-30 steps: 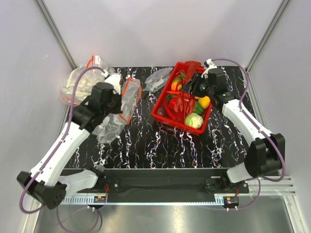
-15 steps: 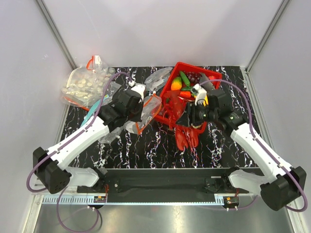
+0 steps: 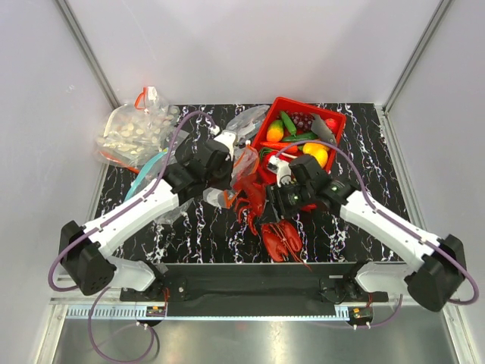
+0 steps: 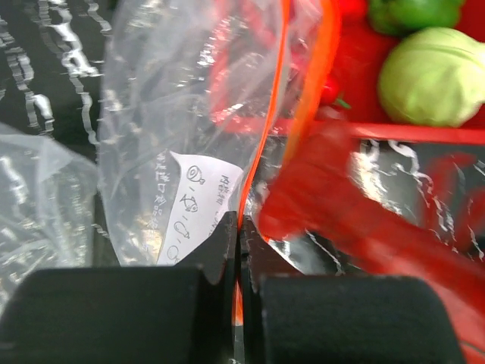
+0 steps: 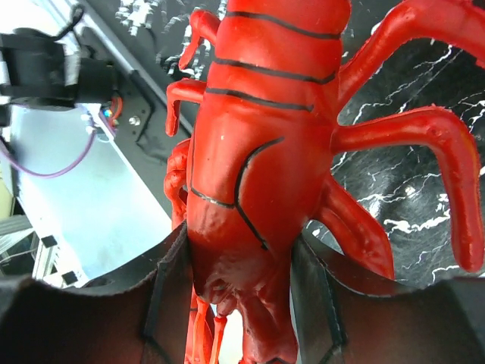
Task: Place the food in the zip-top bag and seal the zipper
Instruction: Pick up the fake lobster from the bin.
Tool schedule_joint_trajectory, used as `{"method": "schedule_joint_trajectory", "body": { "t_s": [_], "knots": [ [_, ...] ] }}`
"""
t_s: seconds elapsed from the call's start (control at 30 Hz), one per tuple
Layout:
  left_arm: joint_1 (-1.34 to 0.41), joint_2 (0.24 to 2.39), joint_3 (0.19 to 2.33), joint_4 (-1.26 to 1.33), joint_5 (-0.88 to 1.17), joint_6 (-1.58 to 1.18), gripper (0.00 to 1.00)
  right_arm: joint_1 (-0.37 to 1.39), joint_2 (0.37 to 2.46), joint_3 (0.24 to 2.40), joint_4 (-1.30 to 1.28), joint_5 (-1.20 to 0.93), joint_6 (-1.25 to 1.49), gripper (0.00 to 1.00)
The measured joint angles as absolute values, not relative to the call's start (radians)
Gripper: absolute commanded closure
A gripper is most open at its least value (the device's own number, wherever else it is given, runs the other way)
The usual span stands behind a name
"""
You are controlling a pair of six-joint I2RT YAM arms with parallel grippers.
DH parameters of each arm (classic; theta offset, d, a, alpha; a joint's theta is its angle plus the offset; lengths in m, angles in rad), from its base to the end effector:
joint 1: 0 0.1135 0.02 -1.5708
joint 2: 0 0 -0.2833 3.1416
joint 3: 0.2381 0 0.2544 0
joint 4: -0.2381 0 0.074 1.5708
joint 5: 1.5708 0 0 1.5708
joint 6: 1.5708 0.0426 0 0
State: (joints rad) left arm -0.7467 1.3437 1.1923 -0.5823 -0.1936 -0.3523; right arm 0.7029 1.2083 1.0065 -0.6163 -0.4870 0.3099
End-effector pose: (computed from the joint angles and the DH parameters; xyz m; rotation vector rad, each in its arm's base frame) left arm 0.2226 -0.1948 0.3340 0.3548 2.2849 -0.3454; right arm 0.1779 0.1769 0.3061 -0.7343 2.4220 1.0300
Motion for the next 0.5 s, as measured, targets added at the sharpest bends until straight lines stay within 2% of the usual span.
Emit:
{"method": "schedule_joint_trajectory", "body": {
  "t_s": [0.2, 0.5],
  "knots": [
    [-0.804, 1.343, 1.222, -0.616, -0.124, -0.348, 1.0, 0.716, 1.324, 1.079, -0.638, -0.443, 0.29, 0.92],
    [-0.882, 1.273, 1.151, -0.619, 0.004, -0.368, 1.0, 0.723, 1.344, 1.161, -0.687, -0.396, 0.229, 0.9]
  ]
}}
